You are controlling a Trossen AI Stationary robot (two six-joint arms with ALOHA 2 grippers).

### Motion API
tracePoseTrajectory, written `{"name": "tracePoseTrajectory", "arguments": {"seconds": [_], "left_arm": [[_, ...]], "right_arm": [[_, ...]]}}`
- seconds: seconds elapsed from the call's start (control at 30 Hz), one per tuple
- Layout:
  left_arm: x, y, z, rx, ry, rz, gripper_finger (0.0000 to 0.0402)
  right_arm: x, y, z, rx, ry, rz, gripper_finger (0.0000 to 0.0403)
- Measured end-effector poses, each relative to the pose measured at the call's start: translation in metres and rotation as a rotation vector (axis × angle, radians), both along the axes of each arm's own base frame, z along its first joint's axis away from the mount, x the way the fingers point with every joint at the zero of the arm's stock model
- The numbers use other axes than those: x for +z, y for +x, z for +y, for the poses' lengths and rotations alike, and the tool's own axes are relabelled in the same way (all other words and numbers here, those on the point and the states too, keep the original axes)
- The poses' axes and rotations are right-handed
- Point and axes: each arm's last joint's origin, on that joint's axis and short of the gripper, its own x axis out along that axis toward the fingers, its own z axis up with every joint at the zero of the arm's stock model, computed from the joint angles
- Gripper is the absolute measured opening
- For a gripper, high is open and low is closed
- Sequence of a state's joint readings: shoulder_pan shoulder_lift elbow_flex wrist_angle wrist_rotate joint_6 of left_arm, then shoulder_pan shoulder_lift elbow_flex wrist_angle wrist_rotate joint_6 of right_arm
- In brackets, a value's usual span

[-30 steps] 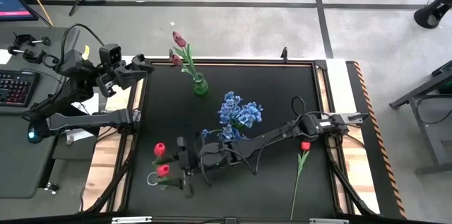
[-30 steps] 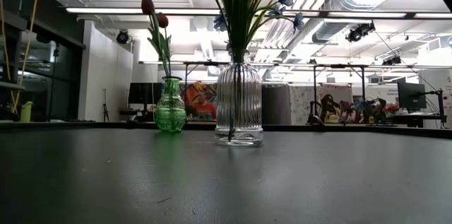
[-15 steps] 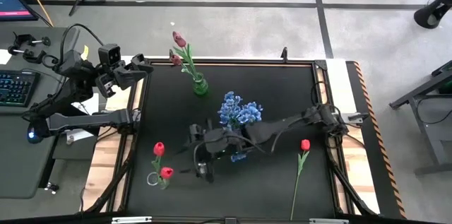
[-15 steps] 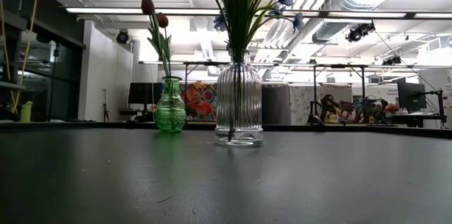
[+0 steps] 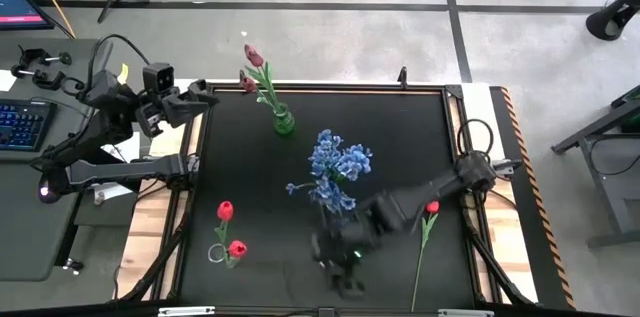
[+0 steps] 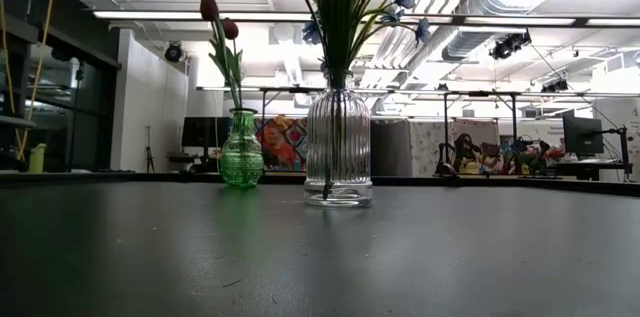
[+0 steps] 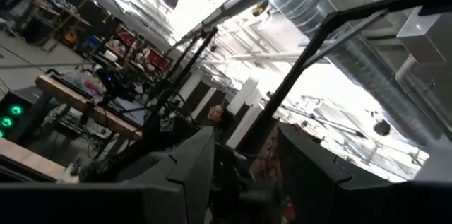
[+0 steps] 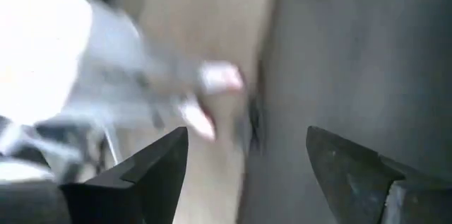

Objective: Sort flowers into vase by color
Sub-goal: Put the red tulip into the left transparent vase

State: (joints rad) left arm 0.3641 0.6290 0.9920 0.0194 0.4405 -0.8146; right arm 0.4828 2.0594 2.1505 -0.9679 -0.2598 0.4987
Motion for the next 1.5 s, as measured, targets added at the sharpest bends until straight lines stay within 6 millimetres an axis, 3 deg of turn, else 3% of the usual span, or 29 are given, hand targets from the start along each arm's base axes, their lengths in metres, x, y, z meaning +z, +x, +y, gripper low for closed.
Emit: {"name": "tracePoseTrajectory", "arguments": {"seconds": [0.27, 0.43, 0.57, 0.7, 0.87, 1.0, 1.23, 1.5], "left_arm": [[-0.001, 0.001, -0.001, -0.057, 0.016, 0.012, 0.0142], [-0.001, 0.001, -0.003, -0.117, 0.038, 0.021, 0.0142], [-0.001, 0.001, -0.005, -0.174, 0.043, 0.032, 0.0142], [-0.001, 0.001, -0.005, -0.179, 0.043, 0.033, 0.0142], [-0.001, 0.001, -0.004, -0.171, 0.04, 0.032, 0.0142], [-0.002, 0.002, -0.004, -0.169, 0.037, 0.035, 0.0142], [-0.002, 0.001, -0.004, -0.167, 0.037, 0.034, 0.0142], [-0.002, 0.003, -0.003, -0.163, 0.035, 0.036, 0.0142]], "right_arm": [[-0.107, -0.094, 0.061, -0.13, -0.231, 0.676, 0.0277], [-0.156, -0.162, 0.075, -0.294, -0.209, 0.942, 0.0277], [-0.154, -0.201, 0.054, -0.625, -0.078, 0.947, 0.0277], [-0.139, -0.228, 0.014, -1.11, 0.137, 0.715, 0.0277], [-0.148, -0.235, -0.029, -1.263, 0.17, 0.728, 0.0277], [-0.163, -0.23, -0.045, -1.322, 0.152, 0.746, 0.0277], [-0.185, -0.239, -0.048, -1.321, 0.065, 0.92, 0.0277], [-0.191, -0.237, -0.055, -1.371, 0.065, 0.87, 0.0277]]}}
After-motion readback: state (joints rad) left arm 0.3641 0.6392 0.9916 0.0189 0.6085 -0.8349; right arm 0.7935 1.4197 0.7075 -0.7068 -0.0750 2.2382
